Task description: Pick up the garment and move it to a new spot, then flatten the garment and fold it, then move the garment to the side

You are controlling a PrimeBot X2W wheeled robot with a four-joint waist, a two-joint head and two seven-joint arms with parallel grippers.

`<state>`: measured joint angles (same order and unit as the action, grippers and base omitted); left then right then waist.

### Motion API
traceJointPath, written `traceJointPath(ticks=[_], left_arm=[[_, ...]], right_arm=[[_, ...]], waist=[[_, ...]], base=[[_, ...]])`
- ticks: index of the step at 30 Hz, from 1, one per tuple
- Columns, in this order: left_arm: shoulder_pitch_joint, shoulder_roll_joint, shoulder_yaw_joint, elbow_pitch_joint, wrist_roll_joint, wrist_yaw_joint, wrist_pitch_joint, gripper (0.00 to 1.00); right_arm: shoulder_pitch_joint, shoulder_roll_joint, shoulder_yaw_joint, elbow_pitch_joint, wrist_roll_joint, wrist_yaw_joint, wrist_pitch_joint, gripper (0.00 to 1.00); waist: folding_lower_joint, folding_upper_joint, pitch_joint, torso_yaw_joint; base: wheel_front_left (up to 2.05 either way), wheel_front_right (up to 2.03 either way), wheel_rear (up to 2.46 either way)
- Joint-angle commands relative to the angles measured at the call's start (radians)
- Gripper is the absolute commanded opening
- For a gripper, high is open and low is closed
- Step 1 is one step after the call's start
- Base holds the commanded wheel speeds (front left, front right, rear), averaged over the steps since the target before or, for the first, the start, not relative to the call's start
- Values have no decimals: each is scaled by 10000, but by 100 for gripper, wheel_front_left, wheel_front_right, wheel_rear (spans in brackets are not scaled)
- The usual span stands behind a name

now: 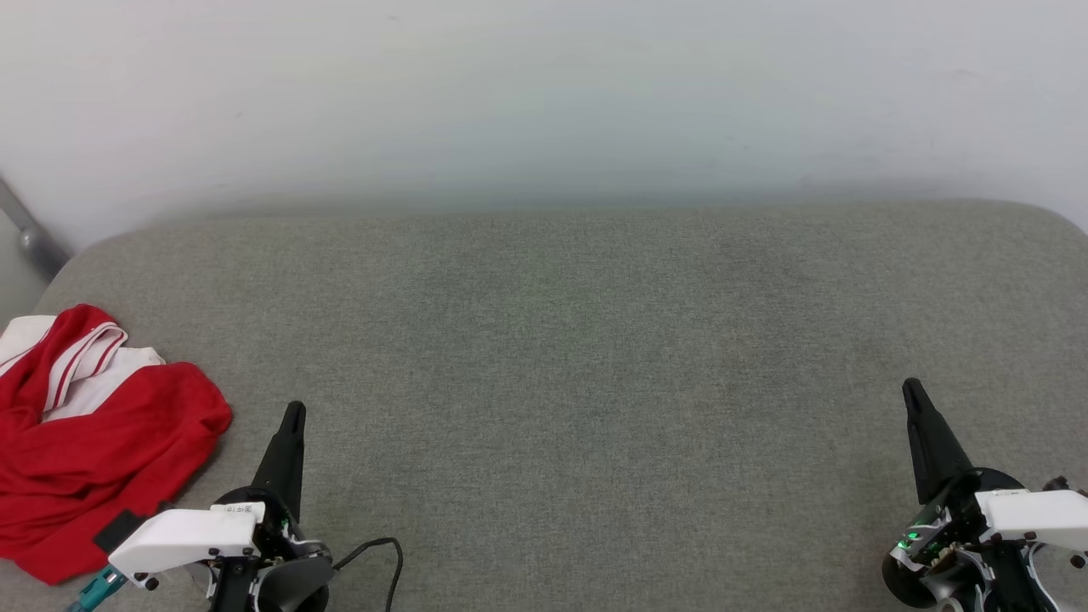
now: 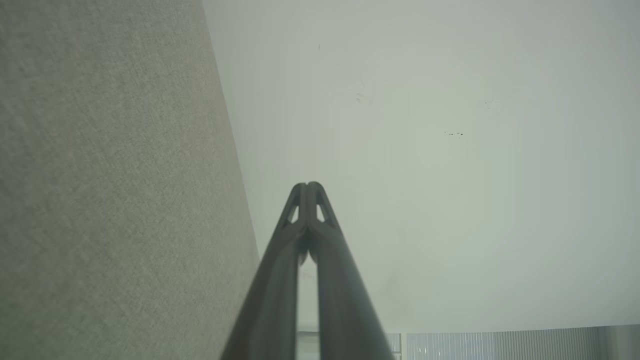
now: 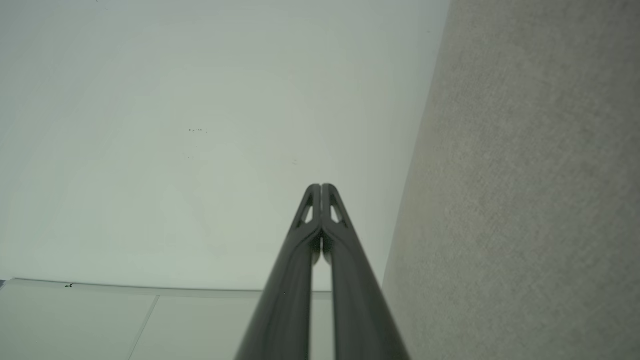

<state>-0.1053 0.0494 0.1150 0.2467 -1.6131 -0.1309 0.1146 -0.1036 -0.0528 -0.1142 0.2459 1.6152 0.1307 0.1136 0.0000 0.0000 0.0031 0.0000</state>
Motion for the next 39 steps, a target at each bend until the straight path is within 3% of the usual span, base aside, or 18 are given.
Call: traceJointPath(ticks=[1,30,31,39], left_arm=[[-76,-10,12,-36,2,-25,16,0],[-76,-10,12,-36,2,-25,16,0],[-76,-10,12,-36,2,-25,16,100],[-44,2,-376,-133,72,2,-315,100]], right_arm=[[-115,49,5,3,-46,0,1,0],[-115,47,5,3,-46,0,1,0],[-115,47,6,3,-46,0,1,100],[40,4,212,-195,-178,2,-321,100]], waist=[[0,0,0,0],[0,0,0,0],[0,0,0,0],[0,0,1,7]], base=[[0,0,0],[0,0,0],[0,0,0],[0,0,0]])
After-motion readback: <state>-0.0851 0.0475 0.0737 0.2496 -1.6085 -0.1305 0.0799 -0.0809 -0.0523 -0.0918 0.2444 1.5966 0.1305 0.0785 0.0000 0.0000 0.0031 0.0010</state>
